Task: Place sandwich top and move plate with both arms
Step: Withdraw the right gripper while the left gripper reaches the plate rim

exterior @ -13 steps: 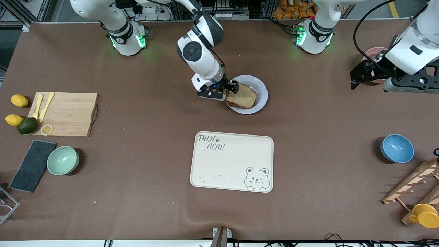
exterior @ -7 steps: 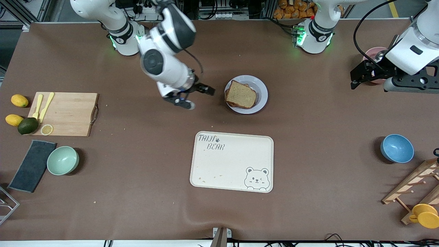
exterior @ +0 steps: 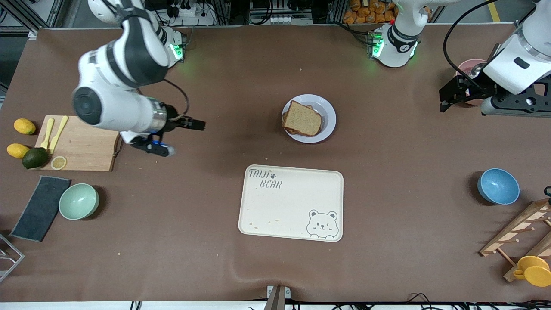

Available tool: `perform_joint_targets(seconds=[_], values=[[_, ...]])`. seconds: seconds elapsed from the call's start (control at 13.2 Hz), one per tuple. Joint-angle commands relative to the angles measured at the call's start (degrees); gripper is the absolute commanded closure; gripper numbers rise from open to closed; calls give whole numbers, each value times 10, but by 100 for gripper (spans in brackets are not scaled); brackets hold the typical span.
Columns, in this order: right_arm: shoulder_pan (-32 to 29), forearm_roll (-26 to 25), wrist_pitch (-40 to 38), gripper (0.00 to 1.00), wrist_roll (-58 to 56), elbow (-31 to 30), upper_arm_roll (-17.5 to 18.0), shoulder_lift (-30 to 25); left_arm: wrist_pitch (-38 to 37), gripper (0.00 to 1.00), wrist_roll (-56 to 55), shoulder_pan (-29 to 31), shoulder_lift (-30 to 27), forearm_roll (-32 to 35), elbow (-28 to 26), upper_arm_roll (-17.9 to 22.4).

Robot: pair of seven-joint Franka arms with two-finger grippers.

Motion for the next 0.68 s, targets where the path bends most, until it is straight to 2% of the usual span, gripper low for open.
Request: perform_joint_targets(seconds=[0.0, 0.08, 0.3, 0.38, 0.45, 0.61], values=[[5, -11, -34, 0, -9, 16, -46, -3, -4, 0, -1, -7, 3, -1, 9, -10], [5, -17, -40, 0, -13, 16, -70, -3, -4, 0, -1, -4, 4, -4, 9, -10], [2, -53, -47, 0, -61, 29, -109, -1, -5, 0, -5, -2, 15, -8, 6, -11], [-18, -53, -47, 0, -92, 30, -111, -1, -6, 0, -5, -9, 18, -7, 5, -12], [-69, -49, -48, 0, -134, 34, -95, -1, -9, 0, -4, -20, 20, -7, -6, -12], [-180, -62, -47, 0, -217, 57, -21, 5, -10, 0, 0, -27, 20, -9, -5, -13]])
